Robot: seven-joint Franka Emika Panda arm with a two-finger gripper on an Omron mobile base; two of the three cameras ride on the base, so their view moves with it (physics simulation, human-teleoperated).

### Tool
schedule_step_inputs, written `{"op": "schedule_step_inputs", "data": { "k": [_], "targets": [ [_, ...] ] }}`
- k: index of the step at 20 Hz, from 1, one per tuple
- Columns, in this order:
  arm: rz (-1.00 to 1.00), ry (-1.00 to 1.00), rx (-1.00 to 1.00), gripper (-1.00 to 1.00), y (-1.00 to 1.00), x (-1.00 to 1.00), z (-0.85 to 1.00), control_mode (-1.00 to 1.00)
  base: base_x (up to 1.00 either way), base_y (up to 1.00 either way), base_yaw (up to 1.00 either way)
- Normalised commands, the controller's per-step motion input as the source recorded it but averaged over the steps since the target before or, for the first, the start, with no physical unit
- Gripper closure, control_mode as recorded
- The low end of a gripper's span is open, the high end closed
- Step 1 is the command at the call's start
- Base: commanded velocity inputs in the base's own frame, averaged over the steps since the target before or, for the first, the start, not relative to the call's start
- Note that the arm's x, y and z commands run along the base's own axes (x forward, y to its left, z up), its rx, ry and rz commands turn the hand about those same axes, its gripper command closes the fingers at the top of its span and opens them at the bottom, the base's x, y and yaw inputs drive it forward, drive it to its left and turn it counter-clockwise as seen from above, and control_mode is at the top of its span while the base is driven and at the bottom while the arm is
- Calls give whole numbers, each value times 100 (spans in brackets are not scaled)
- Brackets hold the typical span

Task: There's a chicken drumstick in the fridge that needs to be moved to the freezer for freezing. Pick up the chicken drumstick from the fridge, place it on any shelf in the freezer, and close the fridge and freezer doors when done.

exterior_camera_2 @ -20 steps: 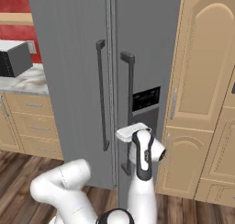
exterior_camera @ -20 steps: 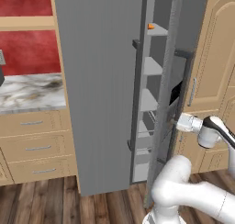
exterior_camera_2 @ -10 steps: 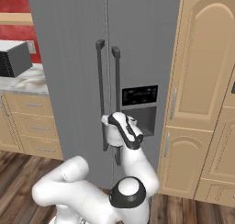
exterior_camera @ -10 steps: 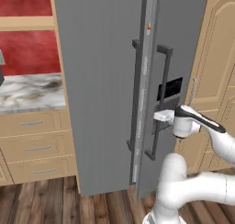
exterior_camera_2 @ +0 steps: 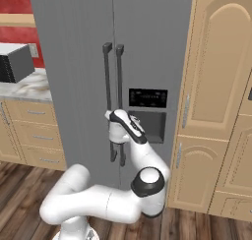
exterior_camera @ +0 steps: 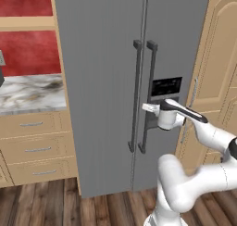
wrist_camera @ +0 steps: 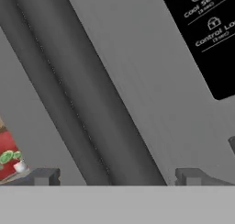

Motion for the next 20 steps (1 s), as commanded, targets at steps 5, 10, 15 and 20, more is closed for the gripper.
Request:
{"op": "schedule_step_inputs", "data": {
  "k": [5, 10, 15, 20],
  "targets": [
    [8, -6, 10, -100, -2, 84, 0, -100, 0, 0, 0],
    [10, -1, 10, -100, -18, 96, 0, -100, 0, 0, 0],
    [13, 0, 10, -100, -15, 82, 0, -100, 0, 0, 0],
    [1, 0, 1, -100, 0, 8, 6, -100, 0, 0, 0]
  ]
}}
